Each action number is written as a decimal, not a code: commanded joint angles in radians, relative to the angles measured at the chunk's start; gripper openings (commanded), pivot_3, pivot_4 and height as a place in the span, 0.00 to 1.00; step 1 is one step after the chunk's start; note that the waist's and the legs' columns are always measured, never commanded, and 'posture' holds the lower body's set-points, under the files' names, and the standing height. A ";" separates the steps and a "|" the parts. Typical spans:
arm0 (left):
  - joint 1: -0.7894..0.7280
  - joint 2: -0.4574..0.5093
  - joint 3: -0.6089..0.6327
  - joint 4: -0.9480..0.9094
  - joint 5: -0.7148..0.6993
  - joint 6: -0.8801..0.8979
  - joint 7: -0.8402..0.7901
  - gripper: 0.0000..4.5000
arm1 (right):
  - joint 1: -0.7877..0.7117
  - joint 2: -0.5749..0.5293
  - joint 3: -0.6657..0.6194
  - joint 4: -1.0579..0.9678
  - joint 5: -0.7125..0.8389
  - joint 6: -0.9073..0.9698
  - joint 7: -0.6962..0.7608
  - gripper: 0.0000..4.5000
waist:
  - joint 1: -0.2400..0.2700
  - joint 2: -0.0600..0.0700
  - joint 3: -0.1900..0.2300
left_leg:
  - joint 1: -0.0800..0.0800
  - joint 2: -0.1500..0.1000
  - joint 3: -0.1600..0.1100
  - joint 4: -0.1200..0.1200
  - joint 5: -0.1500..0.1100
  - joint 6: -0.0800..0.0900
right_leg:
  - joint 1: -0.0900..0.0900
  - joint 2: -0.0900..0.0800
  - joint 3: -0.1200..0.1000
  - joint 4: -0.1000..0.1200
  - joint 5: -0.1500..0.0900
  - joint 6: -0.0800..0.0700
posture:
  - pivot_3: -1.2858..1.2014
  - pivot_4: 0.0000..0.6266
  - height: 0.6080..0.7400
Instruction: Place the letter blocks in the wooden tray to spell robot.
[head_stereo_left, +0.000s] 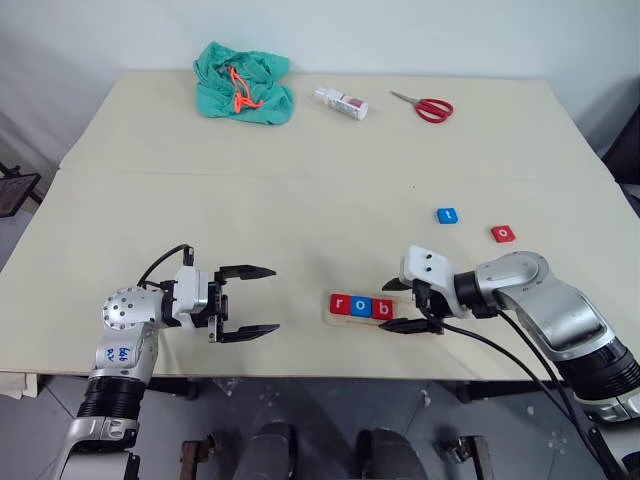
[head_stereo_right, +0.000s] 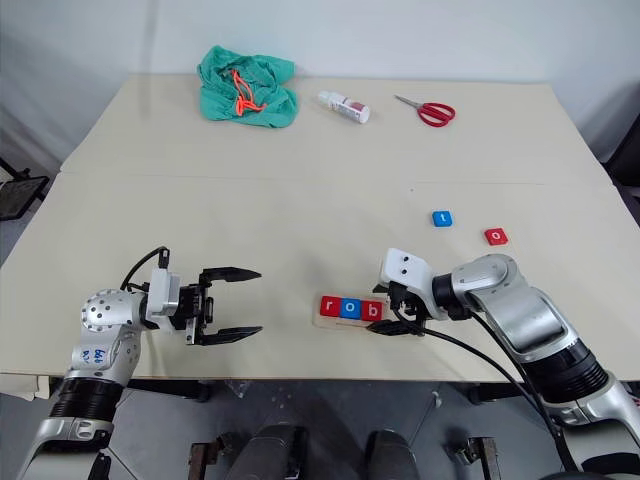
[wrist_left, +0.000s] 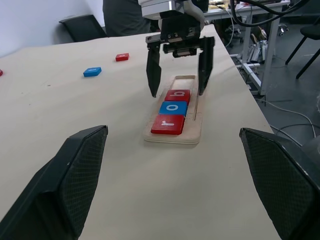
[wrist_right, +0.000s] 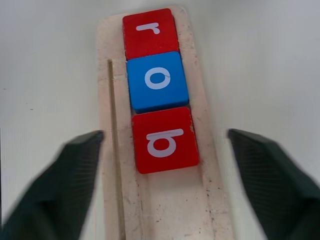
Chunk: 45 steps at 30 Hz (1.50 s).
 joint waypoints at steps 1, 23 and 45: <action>0.005 -0.002 0.001 -0.034 -0.003 -0.006 0.005 1.00 | -0.008 0.011 -0.071 -0.114 0.076 0.052 -0.008 1.00 | 0.000 0.000 0.000 | 0.000 0.000 0.000 0.000 0.000 0.000 | 0.000 0.000 0.000 0.000 0.000 0.000 | 0.52 0.24 1.00; -0.021 -0.015 -0.006 0.020 -0.001 -0.018 -0.023 1.00 | 0.426 0.199 -0.729 0.038 0.047 -0.166 -0.609 1.00 | 0.002 0.000 0.000 | 0.001 0.000 0.002 -0.002 0.000 0.000 | 0.000 0.000 0.001 0.000 0.000 0.000 | 0.52 0.24 1.00; -0.064 -0.021 -0.012 0.077 -0.003 -0.026 -0.077 1.00 | 0.558 0.272 -0.814 -0.100 0.129 -0.154 -0.731 1.00 | 0.002 0.000 0.000 | 0.002 0.000 0.003 -0.004 0.000 0.000 | 0.000 0.000 0.002 0.000 0.000 0.000 | 0.52 0.24 1.00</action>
